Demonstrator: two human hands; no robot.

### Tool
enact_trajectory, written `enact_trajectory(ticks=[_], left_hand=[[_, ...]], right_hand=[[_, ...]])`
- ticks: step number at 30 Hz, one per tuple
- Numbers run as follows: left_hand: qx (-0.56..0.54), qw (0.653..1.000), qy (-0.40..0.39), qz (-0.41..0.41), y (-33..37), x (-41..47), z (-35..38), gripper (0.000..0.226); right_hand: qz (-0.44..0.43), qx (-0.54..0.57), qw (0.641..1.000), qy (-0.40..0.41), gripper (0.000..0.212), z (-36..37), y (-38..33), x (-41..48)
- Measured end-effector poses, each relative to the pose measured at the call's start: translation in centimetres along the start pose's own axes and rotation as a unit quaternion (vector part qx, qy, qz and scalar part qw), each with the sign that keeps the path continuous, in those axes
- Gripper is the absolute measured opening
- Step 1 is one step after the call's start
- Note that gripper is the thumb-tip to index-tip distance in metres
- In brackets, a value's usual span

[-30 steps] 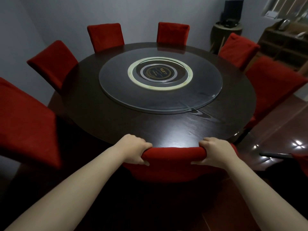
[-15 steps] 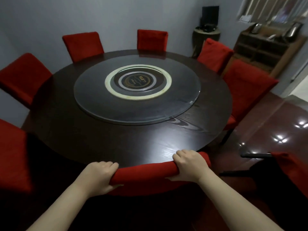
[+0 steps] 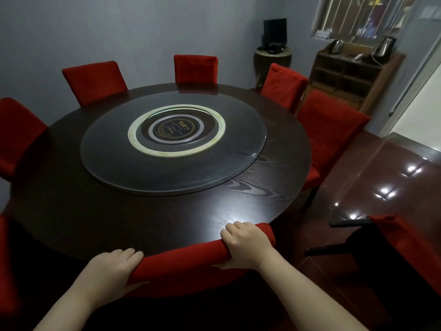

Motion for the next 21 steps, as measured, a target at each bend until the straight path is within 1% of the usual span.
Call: enact_trajectory(ticks=[1, 3, 5, 6, 9, 11, 12, 13, 14, 15, 16, 17, 18, 19, 21], left_hand=[[-0.009, 1.000, -0.003, -0.012, 0.0, 0.0, 0.0, 0.043], [-0.025, 0.999, -0.007, -0.041, -0.1, -0.1, 0.0, 0.043], [-0.031, 0.997, -0.015, -0.064, -0.3, -0.4, 0.0, 0.045], [-0.031, 0.997, -0.026, -0.069, -0.3, -0.5, 0.1, 0.047], [-0.050, 0.989, -0.095, -0.099, -0.6, -0.6, 0.4, 0.061], [-0.085, 0.980, -0.133, -0.125, -0.8, -0.4, 0.7, 0.071], [-0.131, 0.971, -0.139, -0.142, -0.8, -0.1, 0.6, 0.074], [-0.214, 0.957, -0.117, -0.159, -1.0, -0.4, 0.2, 0.079], [-0.322, 0.926, -0.080, -0.178, -1.1, -0.7, -0.4, 0.085], [-0.430, 0.883, -0.033, -0.185, -1.1, -1.0, -1.1, 0.091], [-0.513, 0.839, 0.006, -0.180, -1.0, -1.0, -1.6, 0.097], [-0.569, 0.805, 0.039, -0.165, -0.7, -1.0, -2.4, 0.100], [-0.605, 0.781, 0.061, -0.144, 0.0, -1.4, -3.3, 0.099], [-0.633, 0.761, 0.079, -0.122, 0.7, -1.4, -4.5, 0.096], [-0.672, 0.728, 0.110, -0.078, 2.4, -1.7, -6.6, 0.095]], right_hand=[[-0.002, -0.005, 1.000, 0.003, 0.064, -0.1, 0.1, 0.0], [0.002, -0.007, 1.000, -0.026, 0.064, -0.1, 0.2, 0.1], [0.017, -0.002, 0.996, -0.091, 0.066, -0.3, -0.1, 0.6], [0.033, 0.004, 0.990, -0.138, 0.067, -0.2, -0.2, 0.7], [0.118, 0.014, 0.965, -0.232, 0.073, -0.4, -0.5, 0.7], [0.184, 0.031, 0.940, -0.285, 0.075, -0.8, -0.9, 0.4], [0.216, 0.063, 0.926, -0.303, 0.075, -1.0, -1.1, 0.2], [0.242, 0.113, 0.912, -0.311, 0.076, -1.7, -2.0, 0.0], [0.264, 0.195, 0.898, -0.294, 0.075, -2.4, -2.7, -0.1], [0.286, 0.305, 0.875, -0.245, 0.071, -3.4, -3.5, -0.1], [0.299, 0.421, 0.838, -0.177, 0.065, -4.6, -4.1, -0.2], [0.302, 0.518, 0.795, -0.094, 0.060, -5.9, -4.5, -0.3], [0.303, 0.577, 0.759, -0.001, 0.055, -7.5, -5.0, -1.0], [0.307, 0.606, 0.730, 0.077, 0.049, -8.8, -4.9, -1.5], [0.314, 0.628, 0.686, 0.190, 0.038, -11.0, -5.3, -3.1]])
Point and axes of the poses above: each hand's wrist, its own x-axis towards the middle knuckle, its own z-axis out of the palm, y = z × x, the point moved 5 cm from there along x, towards the middle knuckle, and after that the axes turned 10 degrees about -y, right-handed, at the moved point
